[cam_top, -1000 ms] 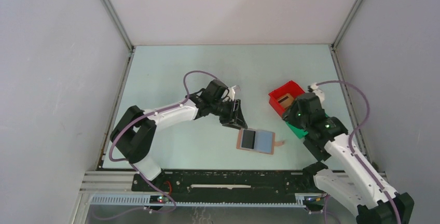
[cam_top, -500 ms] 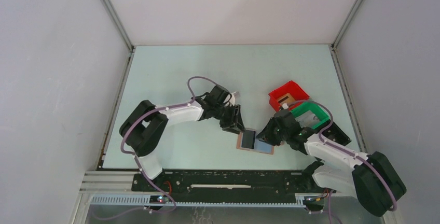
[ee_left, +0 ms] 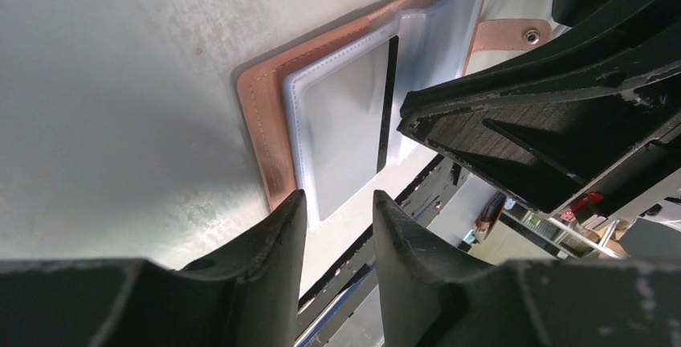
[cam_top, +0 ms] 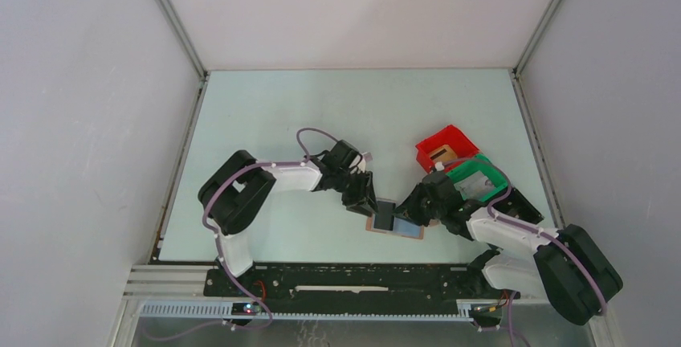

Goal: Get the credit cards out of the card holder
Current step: Remove the credit card from the card holder, then place the credit card in the storage box, then reset both arms

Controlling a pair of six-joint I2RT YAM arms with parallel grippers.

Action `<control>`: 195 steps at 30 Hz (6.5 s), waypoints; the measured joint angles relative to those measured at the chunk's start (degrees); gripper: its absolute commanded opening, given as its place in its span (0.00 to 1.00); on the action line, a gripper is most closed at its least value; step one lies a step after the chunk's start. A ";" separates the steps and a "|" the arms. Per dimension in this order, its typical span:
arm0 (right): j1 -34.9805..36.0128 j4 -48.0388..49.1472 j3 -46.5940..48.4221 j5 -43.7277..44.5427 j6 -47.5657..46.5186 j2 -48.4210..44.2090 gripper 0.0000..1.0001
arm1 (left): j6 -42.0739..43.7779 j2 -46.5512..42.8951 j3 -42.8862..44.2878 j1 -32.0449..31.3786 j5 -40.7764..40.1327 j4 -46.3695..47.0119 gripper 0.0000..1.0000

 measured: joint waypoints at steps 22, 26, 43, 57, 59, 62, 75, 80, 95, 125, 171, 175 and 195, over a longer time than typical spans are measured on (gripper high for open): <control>0.00 1.79 -1.92 0.17 0.92 0.31 0.26 | 0.48 -1.73 0.09 -1.29 -4.02 -0.96 0.35; 0.00 1.79 -1.92 0.17 1.03 0.31 0.26 | 0.46 -1.86 0.11 -1.62 -3.93 -0.35 0.35; 0.00 2.82 -2.45 0.11 1.29 0.31 0.27 | -0.15 1.70 0.13 -2.27 -1.53 3.26 0.34; -2.27 12.94 -9.11 -3.54 4.96 -1.05 0.01 | -0.90 2.67 0.26 -2.27 -0.28 3.69 0.33; -2.51 13.35 -10.05 -3.89 5.57 -2.12 0.00 | -1.20 2.86 0.28 -2.27 -0.02 3.76 0.33; -2.86 13.11 -10.97 -4.15 6.08 -3.96 0.00 | -1.60 3.21 0.50 -2.32 0.24 3.76 0.33; -5.92 4.61 -11.78 -5.53 4.09 -13.97 0.00 | -3.06 3.67 0.50 -2.45 0.24 4.50 0.32; -7.72 2.36 -12.41 -6.51 3.13 -15.69 0.00 | -3.23 3.93 0.50 -2.43 0.61 4.85 0.32; -8.26 -17.31 -4.63 -3.19 0.33 -27.43 0.00 | -3.43 3.30 0.48 -1.25 -0.13 4.37 0.33; -15.15 -80.89 59.74 43.76 4.22 10.69 0.00 | 6.05 -13.42 8.41 1.49 -9.88 -15.17 0.35; -32.09 -75.45 40.24 50.07 5.86 17.49 0.27 | 7.56 -11.17 8.41 1.60 -9.18 -16.94 0.35; -32.06 -70.97 40.19 46.99 -1.57 7.91 0.27 | 9.31 -12.26 8.76 1.95 -10.62 -19.91 0.39; -19.61 -28.63 40.04 2.01 -39.54 -30.56 0.61 | 18.71 -43.32 19.96 23.47 -37.83 -35.30 0.51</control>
